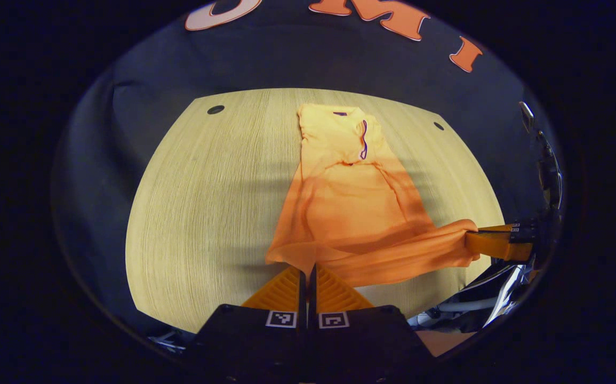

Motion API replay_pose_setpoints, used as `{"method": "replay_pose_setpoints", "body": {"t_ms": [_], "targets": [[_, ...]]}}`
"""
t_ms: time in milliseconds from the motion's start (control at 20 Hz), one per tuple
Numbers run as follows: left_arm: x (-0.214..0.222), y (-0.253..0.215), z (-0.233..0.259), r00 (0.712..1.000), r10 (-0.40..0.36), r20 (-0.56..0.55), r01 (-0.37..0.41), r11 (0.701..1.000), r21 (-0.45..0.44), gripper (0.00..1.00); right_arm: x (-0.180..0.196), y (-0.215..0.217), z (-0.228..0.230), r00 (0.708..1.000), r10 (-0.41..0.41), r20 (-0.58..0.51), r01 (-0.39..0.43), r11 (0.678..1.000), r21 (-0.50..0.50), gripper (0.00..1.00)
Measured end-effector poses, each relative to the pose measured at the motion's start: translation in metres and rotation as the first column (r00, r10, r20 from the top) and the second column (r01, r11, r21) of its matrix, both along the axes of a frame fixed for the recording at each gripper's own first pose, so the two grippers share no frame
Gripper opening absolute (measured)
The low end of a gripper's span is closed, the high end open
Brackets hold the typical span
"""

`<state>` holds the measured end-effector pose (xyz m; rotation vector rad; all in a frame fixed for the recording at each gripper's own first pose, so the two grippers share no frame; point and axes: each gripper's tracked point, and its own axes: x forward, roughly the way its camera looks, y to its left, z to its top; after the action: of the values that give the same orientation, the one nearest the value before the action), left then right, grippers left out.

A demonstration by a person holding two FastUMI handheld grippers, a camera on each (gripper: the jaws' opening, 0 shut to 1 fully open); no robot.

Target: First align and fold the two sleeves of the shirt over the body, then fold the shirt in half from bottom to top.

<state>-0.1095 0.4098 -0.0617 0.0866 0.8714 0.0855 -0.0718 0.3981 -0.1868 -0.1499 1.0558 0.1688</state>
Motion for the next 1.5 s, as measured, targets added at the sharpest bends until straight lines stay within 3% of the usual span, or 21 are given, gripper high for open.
{"method": "replay_pose_setpoints", "body": {"t_ms": [400,1000,1300,1500], "targets": [[0.11,0.014,0.041,0.994,-0.007,0.109,0.005,1.0,0.024,0.01,0.102,0.014,0.028,0.994,0.031,0.106,-0.028,0.999,-0.027,0.03],[0.281,0.025,0.052,0.99,-0.034,0.137,0.023,0.997,0.076,0.01,0.28,0.0,0.016,0.983,-0.044,0.18,0.051,0.998,-0.035,0.0],[0.336,0.039,0.031,0.995,-0.015,0.1,0.003,0.992,0.123,0.01,0.333,-0.001,-0.008,0.981,-0.038,0.188,0.049,0.997,-0.054,0.0],[0.36,0.047,0.007,0.996,-0.006,0.092,-0.008,0.988,0.154,0.01,0.342,-0.002,-0.033,0.988,-0.043,0.147,0.049,0.998,-0.042,0.0]]}}
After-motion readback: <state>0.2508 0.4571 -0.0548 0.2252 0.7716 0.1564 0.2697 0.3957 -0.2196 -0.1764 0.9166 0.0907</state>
